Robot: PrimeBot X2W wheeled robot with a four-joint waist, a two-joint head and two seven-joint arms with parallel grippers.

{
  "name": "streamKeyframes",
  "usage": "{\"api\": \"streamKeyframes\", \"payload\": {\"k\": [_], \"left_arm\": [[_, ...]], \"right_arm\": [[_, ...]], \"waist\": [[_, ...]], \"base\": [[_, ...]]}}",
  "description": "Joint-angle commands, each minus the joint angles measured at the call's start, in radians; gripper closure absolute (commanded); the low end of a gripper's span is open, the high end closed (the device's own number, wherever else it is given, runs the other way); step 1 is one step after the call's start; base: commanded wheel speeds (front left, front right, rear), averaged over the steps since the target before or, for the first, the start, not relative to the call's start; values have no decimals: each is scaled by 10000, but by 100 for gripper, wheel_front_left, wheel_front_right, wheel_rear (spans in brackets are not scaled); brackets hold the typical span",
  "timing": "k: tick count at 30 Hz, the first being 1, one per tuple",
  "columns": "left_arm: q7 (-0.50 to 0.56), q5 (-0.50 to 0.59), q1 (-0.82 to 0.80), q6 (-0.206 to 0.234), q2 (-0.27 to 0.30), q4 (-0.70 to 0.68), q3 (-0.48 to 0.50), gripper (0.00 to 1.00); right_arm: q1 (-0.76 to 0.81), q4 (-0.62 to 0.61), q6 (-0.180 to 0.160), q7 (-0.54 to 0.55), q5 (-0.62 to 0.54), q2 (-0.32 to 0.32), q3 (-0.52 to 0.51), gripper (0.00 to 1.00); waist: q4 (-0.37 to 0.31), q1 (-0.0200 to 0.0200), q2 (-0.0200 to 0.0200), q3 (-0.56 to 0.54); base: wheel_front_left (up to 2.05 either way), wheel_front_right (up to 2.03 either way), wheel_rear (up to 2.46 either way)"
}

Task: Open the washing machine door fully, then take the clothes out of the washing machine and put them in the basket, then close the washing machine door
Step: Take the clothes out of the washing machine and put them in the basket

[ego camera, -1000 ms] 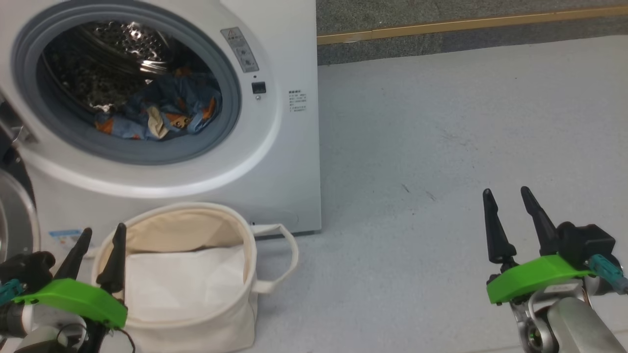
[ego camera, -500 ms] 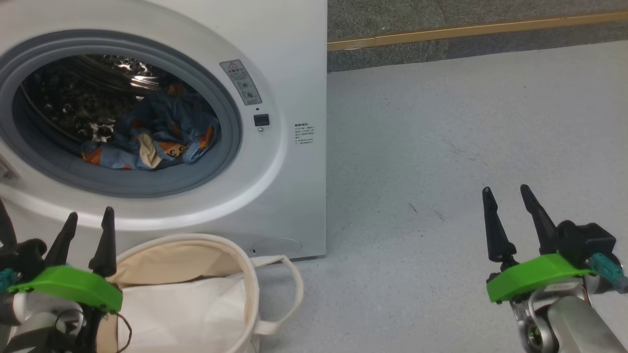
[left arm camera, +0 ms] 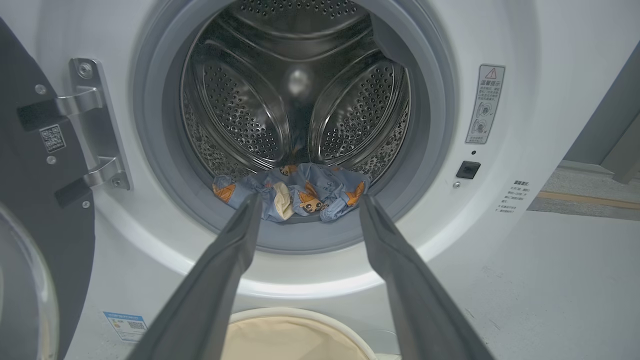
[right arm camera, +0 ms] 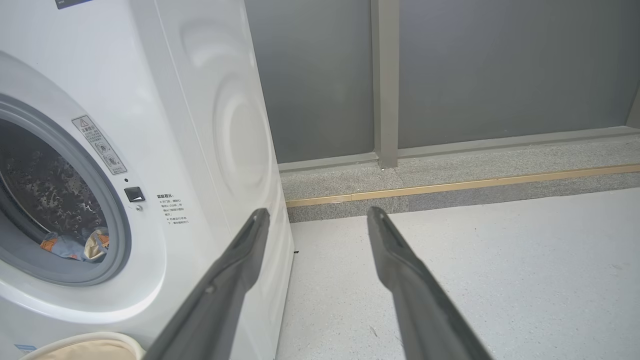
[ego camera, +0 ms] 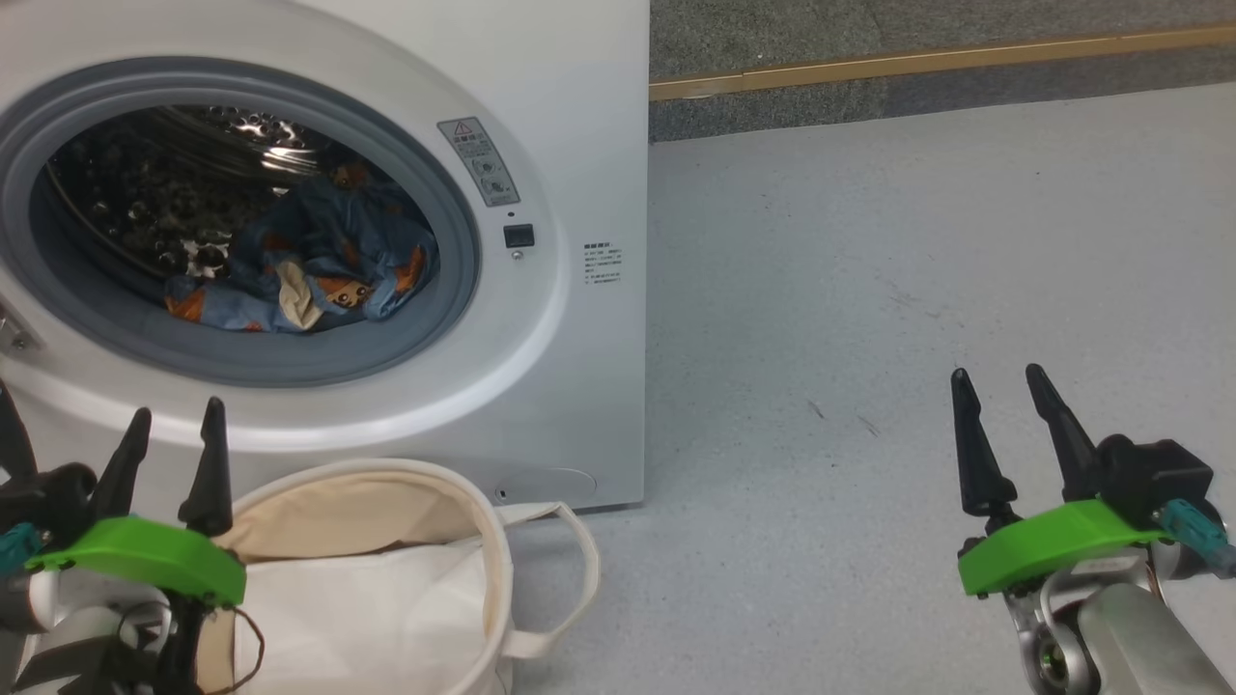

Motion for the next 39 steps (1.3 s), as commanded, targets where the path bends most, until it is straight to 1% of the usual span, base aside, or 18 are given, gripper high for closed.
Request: {"api": "streamKeyframes", "payload": {"k": [1, 9, 12, 14, 16, 19, 22, 29, 34, 36, 39], "left_arm": [[-106, 182, -559, 58, 328, -162, 461, 0], [-86, 189, -1042, -21, 191, 354, 372, 0], [134, 416, -1564, 82, 230, 813, 155, 0], [410, 627, -2020, 151, 226, 1198, -77, 0], [823, 731, -2592, 101, 148, 1615, -303, 0], [1317, 955, -3584, 116, 78, 2317, -593, 0], [1744, 1302, -4679, 220, 28, 3092, -925, 0], [2550, 2083, -7363, 739, -55, 4736, -1537, 0], [3145, 2456, -8850, 1162, -4, 5836, -1821, 0], [3332, 2544, -9422, 1402, 34, 6173, -1865, 0], [3726, 2599, -10174, 1622, 3, 6540, -1919, 0]], "right_arm": [[-168, -331, 35, -122, 0, -136, 150, 0], [-205, -375, 35, -122, -12, -162, 199, 0], [-246, -454, 35, -122, -4, -181, 253, 0], [-296, -509, 35, -122, 6, -201, 263, 0], [-363, -581, 35, -122, 24, -235, 221, 0], [-517, -739, 35, -122, 48, -251, 140, 0], [-697, -963, 35, -122, 79, -242, -19, 0], [-1163, -1651, 35, -122, 93, -168, -447, 0], [-1507, -1889, 35, -122, 104, -36, -508, 0], [-1629, -1961, 35, -122, 116, 14, -542, 0], [-1783, -2016, 35, -122, 122, 66, -550, 0]], "waist": [[-6, 0, -1, -2], [-68, 0, -1, 114], [-170, 0, -1, 254], [-258, 0, -1, 411], [-319, 0, -1, 684], [-421, 0, -1, 1181], [-520, 0, -1, 1797], [-725, 0, -1, 3505], [-868, 0, -1, 4616], [-890, 0, -1, 5010], [-896, 0, -1, 5534]], "base": [[0, 0, 0], [0, 0, 0], [0, 0, 0], [0, 0, 0], [0, 0, 0], [0, 0, 0], [0, 0, 0], [0, 0, 0], [0, 0, 0], [0, 0, 0], [0, 0, 0]]}}
